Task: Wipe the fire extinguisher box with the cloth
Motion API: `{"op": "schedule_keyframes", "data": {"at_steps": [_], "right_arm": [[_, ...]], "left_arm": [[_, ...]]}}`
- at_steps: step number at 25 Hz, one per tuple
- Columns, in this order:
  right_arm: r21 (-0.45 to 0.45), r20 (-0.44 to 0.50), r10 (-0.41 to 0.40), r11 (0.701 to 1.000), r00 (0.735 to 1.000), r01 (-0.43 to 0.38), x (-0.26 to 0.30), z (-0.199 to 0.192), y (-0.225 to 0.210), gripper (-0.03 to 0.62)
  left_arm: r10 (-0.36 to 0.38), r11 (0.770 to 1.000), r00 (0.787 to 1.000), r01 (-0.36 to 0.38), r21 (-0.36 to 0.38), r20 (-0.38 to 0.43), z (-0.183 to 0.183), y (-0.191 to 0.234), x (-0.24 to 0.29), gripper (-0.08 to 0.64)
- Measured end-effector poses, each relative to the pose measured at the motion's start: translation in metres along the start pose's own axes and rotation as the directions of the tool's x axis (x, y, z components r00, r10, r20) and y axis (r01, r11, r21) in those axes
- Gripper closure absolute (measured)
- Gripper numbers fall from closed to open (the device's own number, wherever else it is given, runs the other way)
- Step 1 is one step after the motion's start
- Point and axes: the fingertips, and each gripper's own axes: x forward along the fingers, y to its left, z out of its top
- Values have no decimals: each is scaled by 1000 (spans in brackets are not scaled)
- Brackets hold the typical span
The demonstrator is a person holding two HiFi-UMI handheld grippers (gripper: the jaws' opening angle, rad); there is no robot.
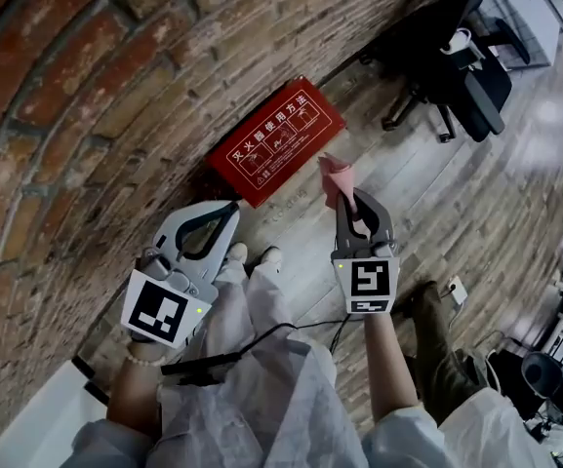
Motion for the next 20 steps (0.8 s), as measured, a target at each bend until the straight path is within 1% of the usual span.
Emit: {"op": "schedule_keyframes", "data": {"at_steps": [3,6,9,13,20], "right_arm": [[-19,-10,8,1000,1000,-8,20,-9,-6,565],[-50,-19,7,999,1000,-8,40,-17,-13,565],[-69,-29,7,998,1000,-9,57,-27,-19,565],[-80,-42,-3,997,999,-1,78,-41,-27,565],[-107,-74,-26,994,997,18,114,-68,-52,565]], "left_arm": [[17,999,1000,-17,-33,1,-6,4,8,563],[18,999,1000,-18,-50,1,-13,4,19,563],[-3,1000,1000,3,-26,6,-18,1,30,563],[-31,999,1000,31,35,-1,-25,1,41,561],[-4,1000,1000,5,12,-25,-43,9,47,563]]}}
